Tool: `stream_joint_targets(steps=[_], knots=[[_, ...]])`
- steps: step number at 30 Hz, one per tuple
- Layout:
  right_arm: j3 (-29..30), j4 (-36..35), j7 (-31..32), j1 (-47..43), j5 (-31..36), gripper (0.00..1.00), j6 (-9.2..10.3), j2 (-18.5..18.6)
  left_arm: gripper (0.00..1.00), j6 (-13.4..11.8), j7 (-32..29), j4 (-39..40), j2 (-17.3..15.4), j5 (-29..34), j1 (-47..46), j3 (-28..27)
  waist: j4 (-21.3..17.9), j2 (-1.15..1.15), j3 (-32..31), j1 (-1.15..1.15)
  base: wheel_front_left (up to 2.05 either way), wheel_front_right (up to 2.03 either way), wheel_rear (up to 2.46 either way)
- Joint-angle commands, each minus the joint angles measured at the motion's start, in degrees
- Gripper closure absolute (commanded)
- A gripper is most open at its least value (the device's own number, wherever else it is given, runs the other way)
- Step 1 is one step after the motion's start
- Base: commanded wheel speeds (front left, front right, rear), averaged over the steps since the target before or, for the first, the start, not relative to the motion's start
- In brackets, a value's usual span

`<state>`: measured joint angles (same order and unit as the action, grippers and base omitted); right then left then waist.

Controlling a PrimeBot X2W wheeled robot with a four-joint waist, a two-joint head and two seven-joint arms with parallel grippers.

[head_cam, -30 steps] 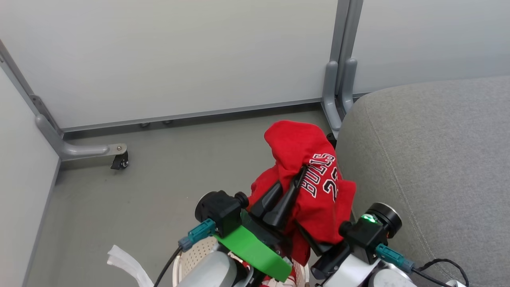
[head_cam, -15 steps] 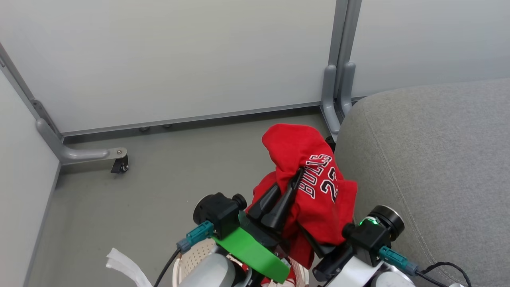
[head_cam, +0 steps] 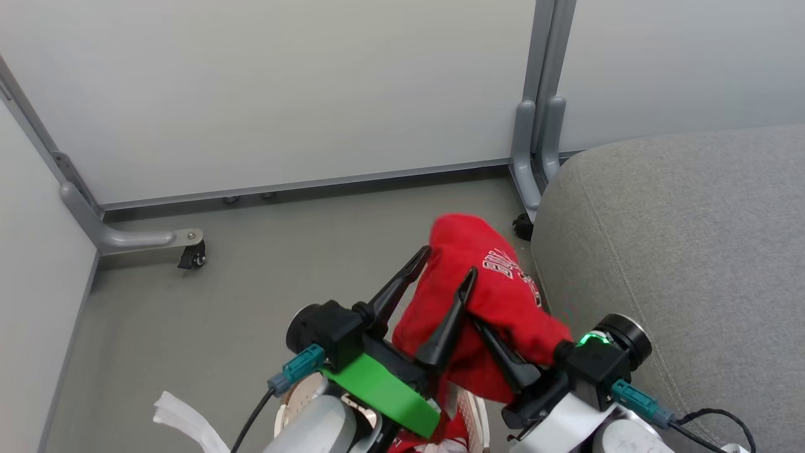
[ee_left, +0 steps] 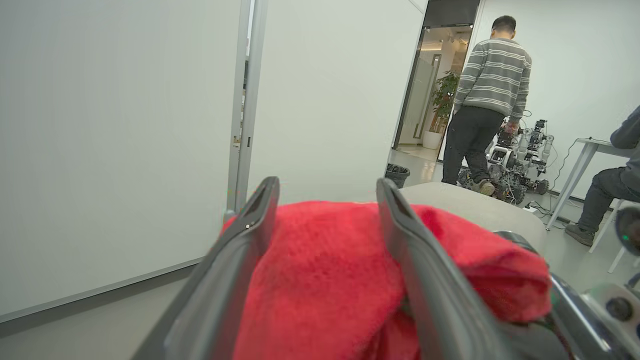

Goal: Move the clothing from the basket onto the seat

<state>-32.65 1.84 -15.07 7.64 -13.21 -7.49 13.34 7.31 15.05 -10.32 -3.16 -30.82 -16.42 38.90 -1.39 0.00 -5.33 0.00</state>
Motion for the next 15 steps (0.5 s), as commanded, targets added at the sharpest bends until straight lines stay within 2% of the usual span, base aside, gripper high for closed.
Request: stream_joint_targets(steps=[1,5,15], knots=[[0.6,-0.4,-0.2,-0.5,0.6,1.0,0.0,-0.3,0.0,0.2,0.2,-0.5,-1.0,1.2,0.1,-0.6,0.1,0.0,0.1,0.0,0.0,0.0,0.0],[2.7,-1.2,-0.2,-1.2,1.5,1.0,0.0,-0.9,0.0,0.2,0.2,-1.1,-2.0,1.8,1.5,-2.2,0.3,0.0,0.1,0.0,0.0,0.0,0.0],[8.1,-3.5,-0.2,-3.7,2.7,1.0,0.0,-1.6,0.0,0.2,0.1,-5.3,-3.1,5.4,9.9,-12.1,1.6,0.0,0.4,0.0,0.0,0.0,0.0]])
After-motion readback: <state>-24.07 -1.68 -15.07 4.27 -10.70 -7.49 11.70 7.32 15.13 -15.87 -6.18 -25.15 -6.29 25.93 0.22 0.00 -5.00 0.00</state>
